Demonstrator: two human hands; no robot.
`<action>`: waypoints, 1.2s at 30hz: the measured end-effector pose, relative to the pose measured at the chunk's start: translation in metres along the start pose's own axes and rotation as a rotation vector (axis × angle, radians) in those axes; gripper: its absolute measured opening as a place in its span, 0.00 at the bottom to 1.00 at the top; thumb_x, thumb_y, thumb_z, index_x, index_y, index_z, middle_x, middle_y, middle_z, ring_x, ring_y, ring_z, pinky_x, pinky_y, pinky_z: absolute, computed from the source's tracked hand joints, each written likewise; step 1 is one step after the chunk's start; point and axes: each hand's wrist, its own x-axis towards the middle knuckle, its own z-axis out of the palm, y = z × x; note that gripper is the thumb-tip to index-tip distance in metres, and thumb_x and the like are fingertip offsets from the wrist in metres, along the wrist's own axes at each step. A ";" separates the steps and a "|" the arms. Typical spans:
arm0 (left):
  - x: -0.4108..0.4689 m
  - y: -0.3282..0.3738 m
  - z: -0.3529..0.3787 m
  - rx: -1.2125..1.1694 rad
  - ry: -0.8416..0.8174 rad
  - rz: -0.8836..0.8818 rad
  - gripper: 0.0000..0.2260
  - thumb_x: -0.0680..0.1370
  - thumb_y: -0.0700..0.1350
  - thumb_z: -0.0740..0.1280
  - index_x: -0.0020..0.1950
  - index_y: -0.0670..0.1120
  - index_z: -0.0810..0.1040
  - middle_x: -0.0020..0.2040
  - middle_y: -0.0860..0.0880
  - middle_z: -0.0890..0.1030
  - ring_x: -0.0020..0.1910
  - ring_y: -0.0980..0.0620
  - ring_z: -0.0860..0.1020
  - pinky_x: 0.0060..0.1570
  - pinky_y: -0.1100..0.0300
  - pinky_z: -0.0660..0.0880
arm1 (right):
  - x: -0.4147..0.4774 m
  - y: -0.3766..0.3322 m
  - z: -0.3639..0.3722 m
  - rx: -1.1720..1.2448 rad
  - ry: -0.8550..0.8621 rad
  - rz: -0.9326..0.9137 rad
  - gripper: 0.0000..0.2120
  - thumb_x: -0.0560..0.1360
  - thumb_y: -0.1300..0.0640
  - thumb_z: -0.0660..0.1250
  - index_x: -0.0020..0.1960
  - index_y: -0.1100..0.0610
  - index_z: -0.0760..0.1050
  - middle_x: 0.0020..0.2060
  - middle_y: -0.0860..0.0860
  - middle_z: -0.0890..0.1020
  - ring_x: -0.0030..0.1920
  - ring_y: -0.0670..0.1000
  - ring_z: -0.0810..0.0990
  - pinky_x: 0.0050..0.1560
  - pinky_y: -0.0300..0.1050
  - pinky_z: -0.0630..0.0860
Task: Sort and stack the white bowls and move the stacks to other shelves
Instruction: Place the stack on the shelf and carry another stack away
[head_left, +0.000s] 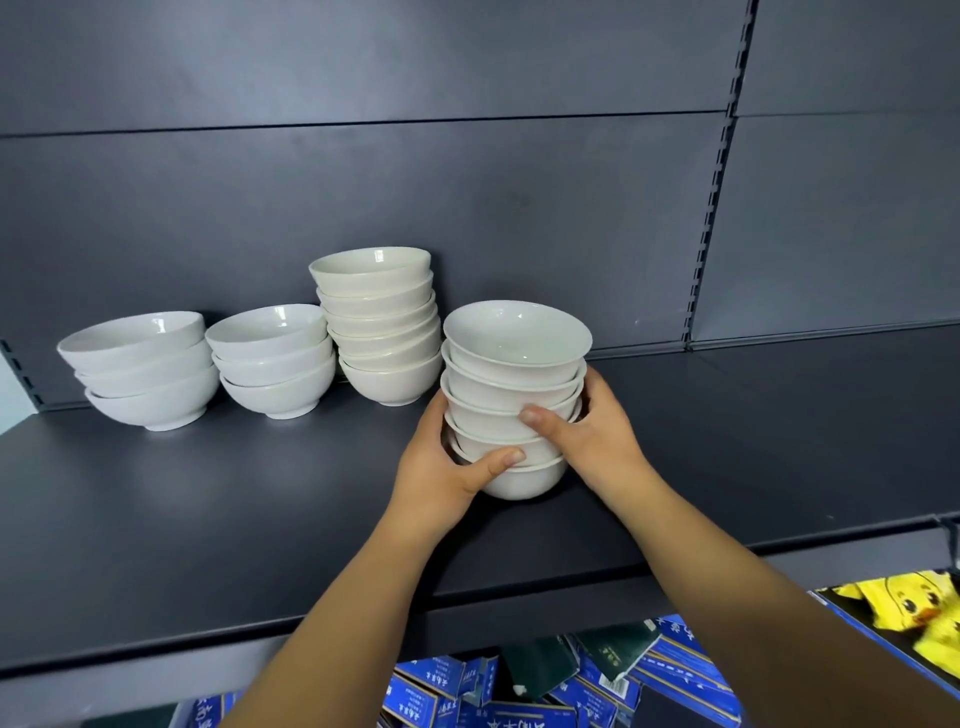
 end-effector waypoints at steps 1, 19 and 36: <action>0.000 0.000 0.000 0.001 0.002 -0.002 0.33 0.58 0.55 0.74 0.61 0.58 0.68 0.55 0.63 0.78 0.56 0.66 0.76 0.53 0.72 0.71 | 0.000 -0.001 0.000 -0.006 0.003 0.004 0.26 0.64 0.60 0.75 0.57 0.50 0.67 0.47 0.38 0.76 0.48 0.36 0.75 0.44 0.24 0.73; 0.000 0.000 0.000 -0.033 -0.038 0.011 0.41 0.60 0.53 0.75 0.70 0.49 0.64 0.63 0.56 0.76 0.61 0.61 0.74 0.59 0.66 0.71 | 0.003 -0.024 -0.006 0.053 -0.172 0.031 0.33 0.63 0.57 0.76 0.63 0.49 0.63 0.54 0.42 0.77 0.51 0.36 0.76 0.48 0.27 0.74; 0.001 -0.001 0.001 -0.038 -0.034 0.004 0.42 0.60 0.53 0.74 0.71 0.48 0.63 0.61 0.59 0.75 0.59 0.63 0.75 0.55 0.70 0.71 | 0.005 -0.033 -0.009 -0.001 -0.171 0.018 0.37 0.56 0.51 0.76 0.63 0.50 0.68 0.57 0.45 0.78 0.57 0.43 0.77 0.58 0.40 0.73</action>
